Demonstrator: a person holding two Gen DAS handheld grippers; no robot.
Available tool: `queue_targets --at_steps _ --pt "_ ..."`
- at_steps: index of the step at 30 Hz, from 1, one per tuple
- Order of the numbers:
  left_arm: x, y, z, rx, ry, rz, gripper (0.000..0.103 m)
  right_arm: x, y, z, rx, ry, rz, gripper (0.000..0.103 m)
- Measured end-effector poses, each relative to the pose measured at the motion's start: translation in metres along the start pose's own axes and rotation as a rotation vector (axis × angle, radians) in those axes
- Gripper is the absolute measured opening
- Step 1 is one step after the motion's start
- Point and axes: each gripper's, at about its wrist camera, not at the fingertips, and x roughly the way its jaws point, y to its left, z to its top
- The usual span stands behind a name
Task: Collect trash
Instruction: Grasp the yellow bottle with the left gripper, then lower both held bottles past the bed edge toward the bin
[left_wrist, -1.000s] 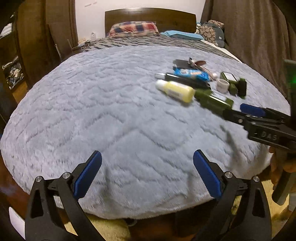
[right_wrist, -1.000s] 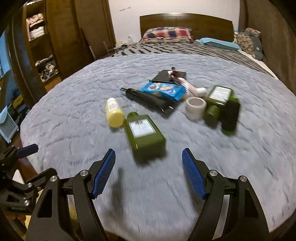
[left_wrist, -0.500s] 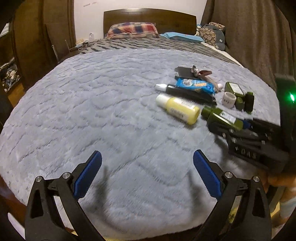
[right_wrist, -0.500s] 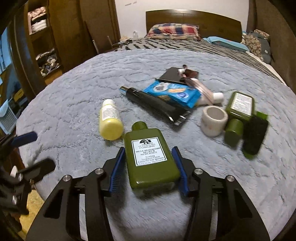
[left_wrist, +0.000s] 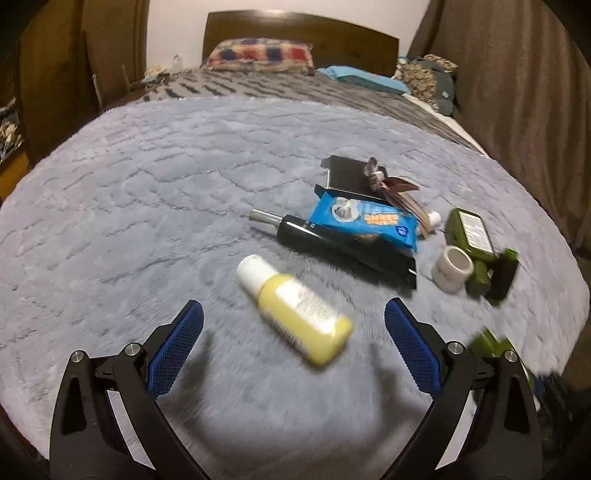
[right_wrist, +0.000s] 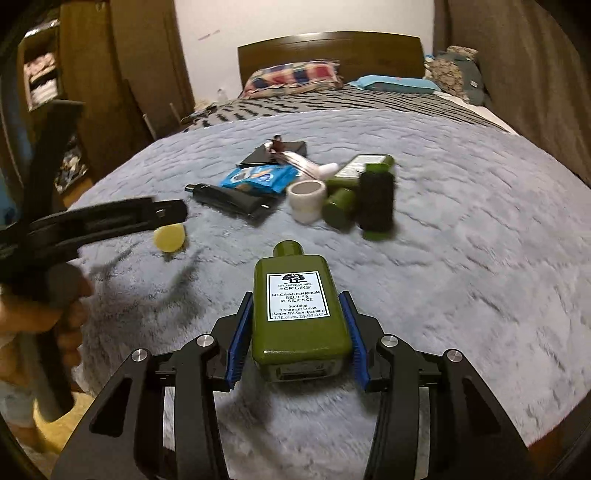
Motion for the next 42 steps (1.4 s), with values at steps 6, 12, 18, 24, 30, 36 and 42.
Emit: queue_targets --at_steps 6,12,18,24,30,36,42 --pt "0.025 0.0 0.006 -0.009 0.07 0.002 0.052 0.0 -0.003 -0.004 0.002 -0.008 -0.01 0.046" --pt "0.015 0.004 -0.006 0.044 0.068 -0.02 0.036 0.0 0.0 -0.007 -0.005 -0.011 -0.029 0.045" --pt "-0.008 0.0 -0.031 0.111 0.043 -0.046 0.03 -0.006 0.003 -0.013 -0.019 -0.018 -0.056 0.044" --pt "-0.035 -0.003 -0.056 0.127 0.024 -0.07 0.029 -0.021 0.004 -0.021 -0.021 -0.03 -0.073 0.044" --pt "-0.073 -0.012 -0.084 0.146 -0.005 -0.107 0.029 -0.058 0.006 -0.032 -0.022 -0.079 -0.078 0.044" --pt "-0.104 -0.022 -0.114 0.171 -0.026 -0.134 0.029 -0.083 0.007 -0.05 -0.014 -0.092 -0.075 0.044" --pt "-0.11 -0.026 -0.152 0.17 0.011 -0.157 0.029 -0.086 0.006 -0.084 -0.01 -0.036 -0.075 0.044"
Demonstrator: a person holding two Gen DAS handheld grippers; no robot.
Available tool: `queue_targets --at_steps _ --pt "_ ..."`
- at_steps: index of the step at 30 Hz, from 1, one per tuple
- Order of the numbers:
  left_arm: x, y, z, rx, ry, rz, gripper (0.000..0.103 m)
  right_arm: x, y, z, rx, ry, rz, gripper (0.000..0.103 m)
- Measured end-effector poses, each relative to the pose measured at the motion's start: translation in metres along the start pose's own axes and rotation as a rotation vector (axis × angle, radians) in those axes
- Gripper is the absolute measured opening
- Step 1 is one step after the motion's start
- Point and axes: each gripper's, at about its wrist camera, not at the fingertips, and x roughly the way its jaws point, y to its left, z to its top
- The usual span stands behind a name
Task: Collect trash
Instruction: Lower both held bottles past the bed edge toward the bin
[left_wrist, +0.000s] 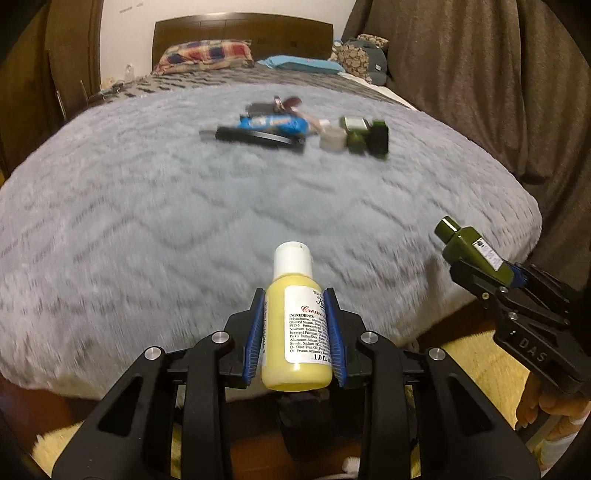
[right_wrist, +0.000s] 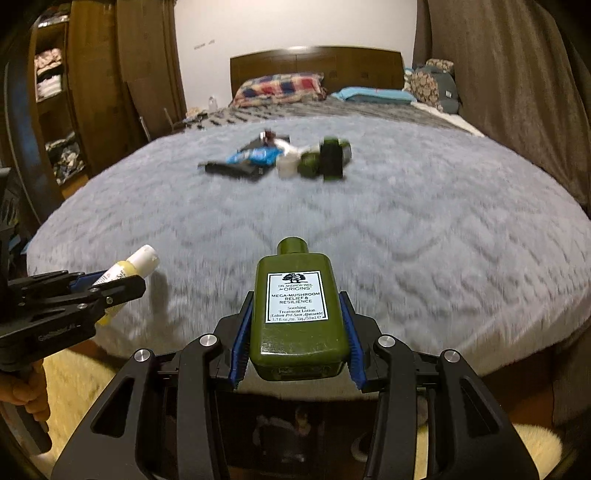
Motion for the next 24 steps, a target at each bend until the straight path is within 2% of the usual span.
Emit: queue_targets --at_steps 10,17,24 --pt "0.008 -0.006 -0.056 0.016 0.072 -0.008 0.029 0.01 0.001 -0.047 -0.005 0.118 0.017 0.044" --pt "0.034 -0.002 -0.088 0.003 0.168 -0.025 0.029 0.031 0.004 -0.07 -0.01 0.201 0.012 0.044" --pt "0.065 -0.006 -0.111 0.002 0.273 -0.07 0.029 0.057 -0.003 -0.09 0.039 0.305 0.041 0.044"
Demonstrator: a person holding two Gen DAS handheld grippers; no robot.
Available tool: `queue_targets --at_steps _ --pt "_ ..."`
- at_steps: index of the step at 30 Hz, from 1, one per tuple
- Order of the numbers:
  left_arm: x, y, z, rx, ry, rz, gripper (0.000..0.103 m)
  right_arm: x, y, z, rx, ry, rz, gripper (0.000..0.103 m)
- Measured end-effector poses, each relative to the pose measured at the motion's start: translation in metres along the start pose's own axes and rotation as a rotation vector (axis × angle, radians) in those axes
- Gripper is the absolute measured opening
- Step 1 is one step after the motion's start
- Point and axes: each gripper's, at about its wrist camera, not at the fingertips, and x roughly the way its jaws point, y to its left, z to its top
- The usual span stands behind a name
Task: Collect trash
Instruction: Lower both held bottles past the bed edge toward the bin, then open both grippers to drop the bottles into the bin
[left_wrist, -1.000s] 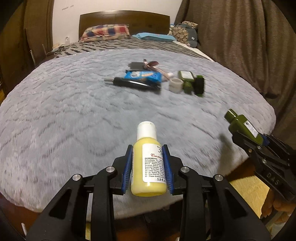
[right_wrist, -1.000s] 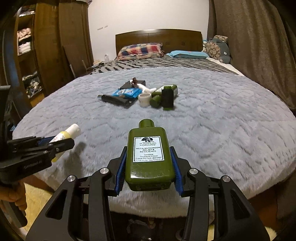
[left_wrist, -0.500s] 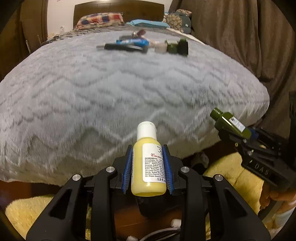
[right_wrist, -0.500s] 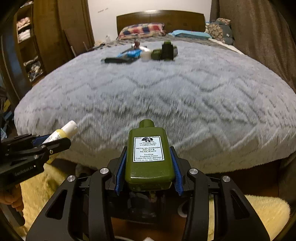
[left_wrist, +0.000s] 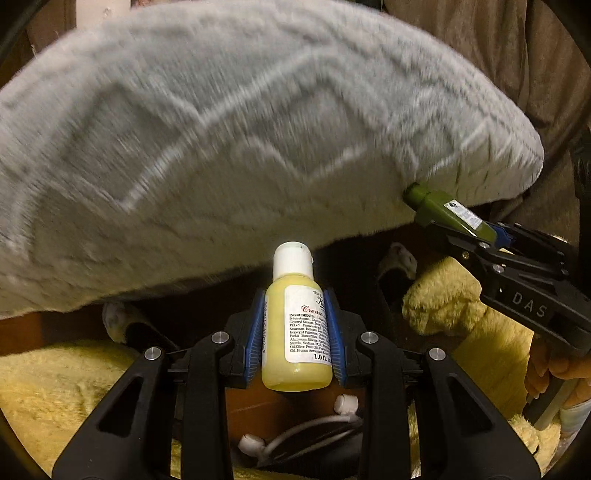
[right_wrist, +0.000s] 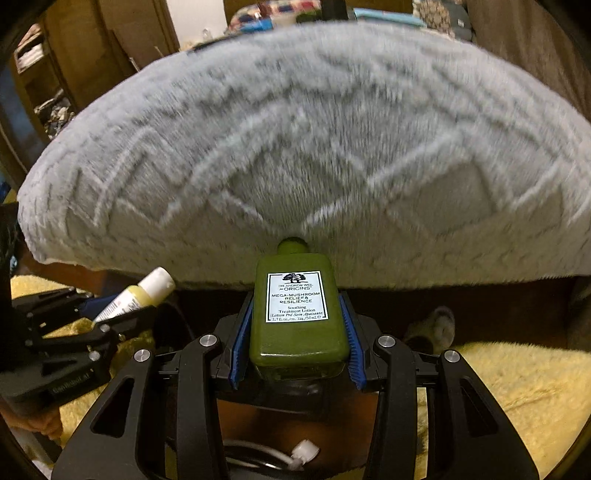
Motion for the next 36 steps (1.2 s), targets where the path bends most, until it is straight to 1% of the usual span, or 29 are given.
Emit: queue_targets --at_steps 4,13,16,20,21,22,25,31,36 --pt "0.016 -0.003 -0.007 0.009 0.042 -0.019 0.029 0.02 -0.004 -0.009 0.022 0.073 0.028 0.044" --pt "0.053 -0.008 -0.012 0.022 0.148 -0.027 0.03 0.055 -0.009 -0.02 0.037 0.197 0.015 0.044" --pt "0.061 -0.007 -0.012 0.021 0.172 -0.029 0.03 0.06 -0.012 -0.02 0.047 0.216 0.018 0.044" --pt "0.067 -0.006 -0.009 0.01 0.186 -0.027 0.029 0.066 -0.011 -0.018 0.06 0.217 0.018 0.045" --pt "0.068 -0.005 -0.008 0.009 0.188 -0.027 0.031 0.067 -0.013 -0.016 0.063 0.216 0.014 0.045" --pt "0.067 -0.005 -0.008 0.006 0.188 -0.023 0.035 0.066 -0.013 -0.016 0.065 0.212 0.011 0.045" --pt "0.063 -0.003 -0.008 0.0 0.176 -0.017 0.038 0.06 -0.011 -0.01 0.068 0.196 0.005 0.045" --pt "0.044 -0.001 -0.007 -0.008 0.13 -0.004 0.039 0.043 -0.01 0.0 0.064 0.154 0.0 0.045" --pt "0.033 0.0 0.0 -0.008 0.09 0.009 0.039 0.031 -0.01 0.0 0.06 0.123 0.001 0.045"
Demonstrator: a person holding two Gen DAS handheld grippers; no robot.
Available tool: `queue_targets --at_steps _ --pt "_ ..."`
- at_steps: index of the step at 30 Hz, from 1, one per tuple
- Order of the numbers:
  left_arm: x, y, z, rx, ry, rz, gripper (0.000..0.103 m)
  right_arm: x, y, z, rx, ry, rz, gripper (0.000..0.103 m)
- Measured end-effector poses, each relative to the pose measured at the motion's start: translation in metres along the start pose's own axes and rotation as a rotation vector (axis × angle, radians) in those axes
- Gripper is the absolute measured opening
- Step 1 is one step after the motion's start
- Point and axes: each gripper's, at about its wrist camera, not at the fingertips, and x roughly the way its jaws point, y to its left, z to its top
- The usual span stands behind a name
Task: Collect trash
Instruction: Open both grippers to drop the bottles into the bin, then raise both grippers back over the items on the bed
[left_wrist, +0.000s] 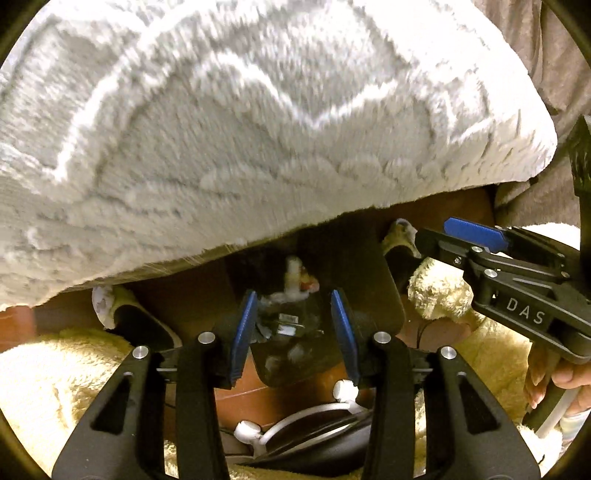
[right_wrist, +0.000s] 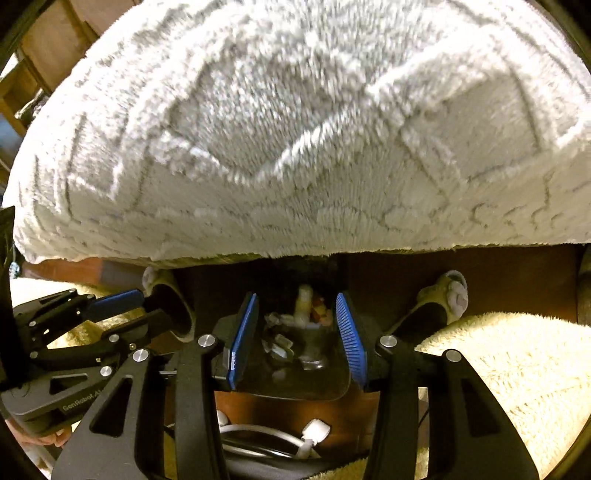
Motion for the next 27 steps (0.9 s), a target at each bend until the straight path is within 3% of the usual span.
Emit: queue_targets --at_steps 6,15,19,27 --pt "-0.025 0.001 0.005 -0.002 -0.058 0.015 0.04 -0.024 -0.004 0.006 0.007 -0.058 0.003 0.045" --pt "-0.079 0.007 0.022 0.001 -0.203 0.064 0.057 -0.09 -0.015 0.033 0.012 -0.253 -0.022 0.045" --pt "-0.107 0.013 0.042 0.011 -0.275 0.1 0.064 -0.118 -0.022 0.06 -0.004 -0.354 -0.042 0.05" --pt "-0.132 0.023 0.097 0.011 -0.362 0.185 0.081 -0.136 -0.022 0.11 -0.036 -0.44 -0.081 0.052"
